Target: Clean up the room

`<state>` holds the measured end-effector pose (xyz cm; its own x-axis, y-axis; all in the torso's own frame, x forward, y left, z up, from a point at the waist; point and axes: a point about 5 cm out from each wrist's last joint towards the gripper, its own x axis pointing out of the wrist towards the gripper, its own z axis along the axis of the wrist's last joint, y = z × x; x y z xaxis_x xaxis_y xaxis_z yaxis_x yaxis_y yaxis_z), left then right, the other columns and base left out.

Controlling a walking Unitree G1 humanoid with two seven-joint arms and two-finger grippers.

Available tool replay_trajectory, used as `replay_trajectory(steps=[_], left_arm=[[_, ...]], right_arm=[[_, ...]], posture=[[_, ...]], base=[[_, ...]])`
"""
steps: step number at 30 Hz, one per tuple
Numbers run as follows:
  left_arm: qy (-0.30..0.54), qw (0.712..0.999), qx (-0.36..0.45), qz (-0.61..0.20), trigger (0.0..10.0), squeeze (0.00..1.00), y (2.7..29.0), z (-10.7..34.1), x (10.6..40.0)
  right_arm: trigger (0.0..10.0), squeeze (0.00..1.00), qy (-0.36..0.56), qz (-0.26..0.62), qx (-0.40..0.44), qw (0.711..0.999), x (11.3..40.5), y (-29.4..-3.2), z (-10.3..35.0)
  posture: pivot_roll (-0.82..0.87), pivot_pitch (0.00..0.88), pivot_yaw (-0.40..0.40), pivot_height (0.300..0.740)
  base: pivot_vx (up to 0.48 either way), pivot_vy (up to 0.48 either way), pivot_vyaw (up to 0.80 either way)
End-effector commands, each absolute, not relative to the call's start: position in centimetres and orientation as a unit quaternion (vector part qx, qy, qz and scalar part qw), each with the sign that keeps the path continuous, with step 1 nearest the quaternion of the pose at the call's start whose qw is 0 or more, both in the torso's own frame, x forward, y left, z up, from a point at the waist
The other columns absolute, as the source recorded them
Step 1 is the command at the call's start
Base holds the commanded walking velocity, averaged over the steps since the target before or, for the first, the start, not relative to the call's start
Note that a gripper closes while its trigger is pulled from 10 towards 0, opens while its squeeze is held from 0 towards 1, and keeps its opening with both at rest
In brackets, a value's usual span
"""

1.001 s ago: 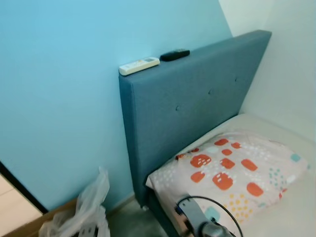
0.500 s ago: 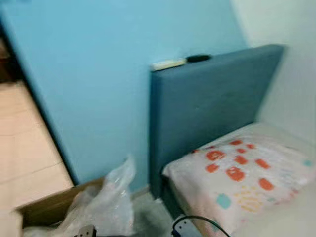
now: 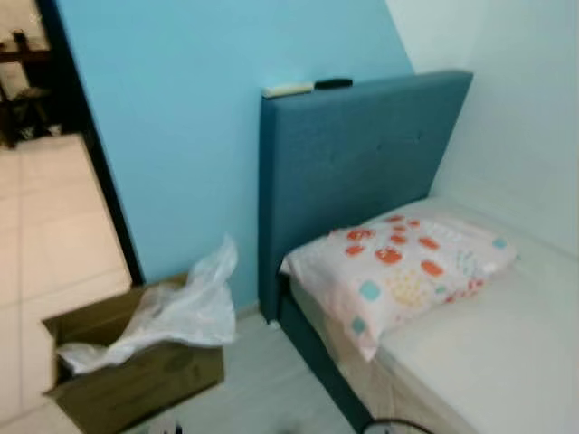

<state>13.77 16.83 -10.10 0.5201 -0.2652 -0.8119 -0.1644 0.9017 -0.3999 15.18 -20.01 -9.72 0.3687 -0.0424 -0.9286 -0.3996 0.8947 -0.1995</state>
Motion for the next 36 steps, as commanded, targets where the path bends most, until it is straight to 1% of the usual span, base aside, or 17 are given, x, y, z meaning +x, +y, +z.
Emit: replay_trajectory(steps=[1, 4, 7, 21, 24, 34, 35, 36], left_arm=[[0.495, 0.841, -0.216, -0.032, 10.0, 0.00, 16.8, -10.2, 13.6], [0.497, 0.842, -0.209, -0.030, 10.0, 0.00, 16.7, -10.2, 13.6], [0.499, 0.842, -0.205, -0.027, 10.0, 0.00, 16.7, -10.2, 13.6], [0.503, 0.844, -0.184, -0.029, 10.0, 0.00, 16.5, -10.2, 13.8], [0.504, 0.845, -0.178, -0.029, 10.0, 0.00, 16.5, -10.2, 13.8], [0.499, 0.852, -0.155, -0.027, 10.0, 0.00, 16.6, -10.0, 14.5], [0.496, 0.855, -0.149, -0.029, 10.0, 0.00, 16.5, -9.9, 14.8], [0.488, 0.861, -0.139, -0.037, 10.0, 0.00, 16.5, -9.6, 15.5]], right_arm=[[10.0, 0.00, 0.546, 0.110, -0.192, 0.808, 15.4, -19.6, -9.7], [10.0, 0.00, 0.549, 0.088, -0.181, 0.811, 15.0, -20.2, -9.8], [10.0, 0.00, 0.548, 0.088, -0.171, 0.814, 15.0, -20.2, -9.7], [10.0, 0.00, 0.547, 0.081, -0.169, 0.816, 15.2, -20.5, -9.6], [10.0, 0.00, 0.548, 0.082, -0.169, 0.815, 15.2, -20.5, -9.6], [10.0, 0.00, 0.547, 0.062, -0.154, 0.820, 15.4, -20.8, -9.5], [10.0, 0.00, 0.546, 0.055, -0.151, 0.822, 15.5, -21.0, -9.4], [10.0, 0.00, 0.539, 0.028, -0.142, 0.830, 16.1, -21.7, -9.1]], posture=[[-0.03, 0.000, -0.027, 0.694], [-0.03, 0.000, -0.029, 0.694], [-0.03, 0.000, -0.032, 0.694], [-0.03, 0.000, -0.037, 0.738], [-0.03, 0.000, -0.034, 0.740], [-0.04, 0.000, -0.021, 0.740], [-0.04, 0.000, -0.016, 0.740], [-0.06, 0.000, 0.012, 0.740]], base=[[-0.326, 0.000, 0.00], [-0.101, 0.000, 0.00], [0.000, 0.000, 0.00], [0.000, 0.000, 0.00], [0.000, 0.000, 0.00], [0.000, 0.000, 0.00], [0.000, 0.000, 0.00], [0.000, 0.000, 0.00]])
